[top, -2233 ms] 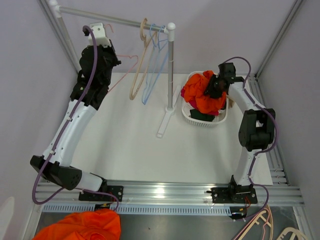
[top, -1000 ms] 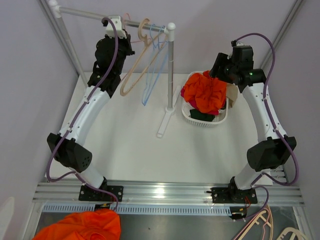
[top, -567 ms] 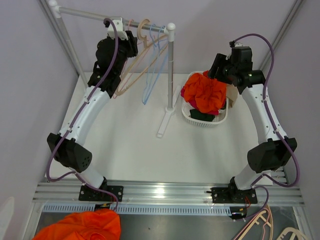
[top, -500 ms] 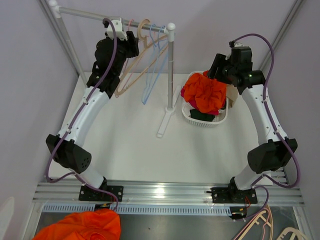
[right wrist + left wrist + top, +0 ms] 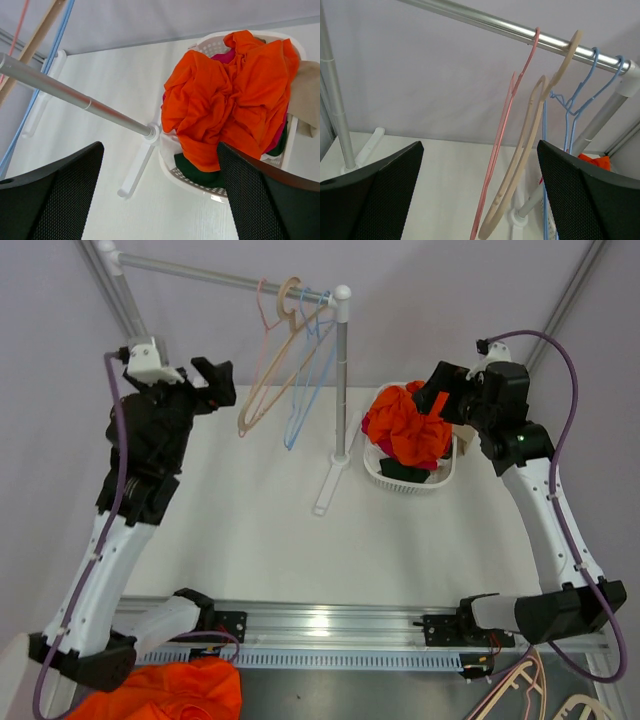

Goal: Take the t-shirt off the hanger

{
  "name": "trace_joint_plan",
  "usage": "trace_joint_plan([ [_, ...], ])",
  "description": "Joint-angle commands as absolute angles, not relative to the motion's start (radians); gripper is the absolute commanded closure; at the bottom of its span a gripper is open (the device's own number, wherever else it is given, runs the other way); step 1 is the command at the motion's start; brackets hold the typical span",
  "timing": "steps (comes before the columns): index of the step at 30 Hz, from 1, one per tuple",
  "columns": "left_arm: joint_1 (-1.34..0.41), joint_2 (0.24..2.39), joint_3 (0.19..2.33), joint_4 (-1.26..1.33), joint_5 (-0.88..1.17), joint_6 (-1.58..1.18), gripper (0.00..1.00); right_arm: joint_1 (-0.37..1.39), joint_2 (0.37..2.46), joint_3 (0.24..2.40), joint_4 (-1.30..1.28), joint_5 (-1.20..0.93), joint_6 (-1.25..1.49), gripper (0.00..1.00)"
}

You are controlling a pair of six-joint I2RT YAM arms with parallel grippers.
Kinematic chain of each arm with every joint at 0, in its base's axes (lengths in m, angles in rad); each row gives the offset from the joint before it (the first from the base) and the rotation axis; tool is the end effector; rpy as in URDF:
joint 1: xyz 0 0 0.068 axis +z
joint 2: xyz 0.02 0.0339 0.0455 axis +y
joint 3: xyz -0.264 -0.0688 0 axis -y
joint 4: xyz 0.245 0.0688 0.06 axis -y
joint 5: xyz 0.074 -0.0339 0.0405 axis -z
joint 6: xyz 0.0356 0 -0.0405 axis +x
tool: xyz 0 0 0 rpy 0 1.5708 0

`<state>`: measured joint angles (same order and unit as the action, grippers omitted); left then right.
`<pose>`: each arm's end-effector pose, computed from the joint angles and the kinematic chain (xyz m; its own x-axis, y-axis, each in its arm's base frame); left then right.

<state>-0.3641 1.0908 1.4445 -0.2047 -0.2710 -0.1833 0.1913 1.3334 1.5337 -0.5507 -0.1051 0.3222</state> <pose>0.2036 -0.0674 0.5049 0.1189 -0.2333 -0.9651 0.1194 0.9683 -0.2193 0.2829 0.0586 0.4401 -0.4102 0.2413 -0.8795 -0.1644 0.9290 0.3316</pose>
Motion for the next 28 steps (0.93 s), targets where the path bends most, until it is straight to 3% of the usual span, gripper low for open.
trace_joint_plan([
  [1,-0.362,0.985,1.316,-0.219,-0.302,-0.279,0.0,0.21,1.252,1.439,-0.462,-0.133,0.37,0.0],
  [8,-0.371,0.747,1.031,-0.23,-0.082,-0.411,0.0,0.307,1.01,1.111,-0.331,-0.071,0.387,0.0],
  [12,-0.38,0.641,0.934,-0.327,-0.057,-0.42,0.01,0.319,0.891,0.967,-0.296,-0.042,0.371,0.01],
  [20,-0.382,0.416,0.776,-0.396,-0.041,-0.423,0.01,0.322,0.822,0.862,-0.279,-0.063,0.316,0.0],
  [28,-0.382,0.403,0.778,-0.423,-0.071,-0.4,0.01,0.324,0.857,0.85,-0.27,-0.052,0.325,0.0],
])
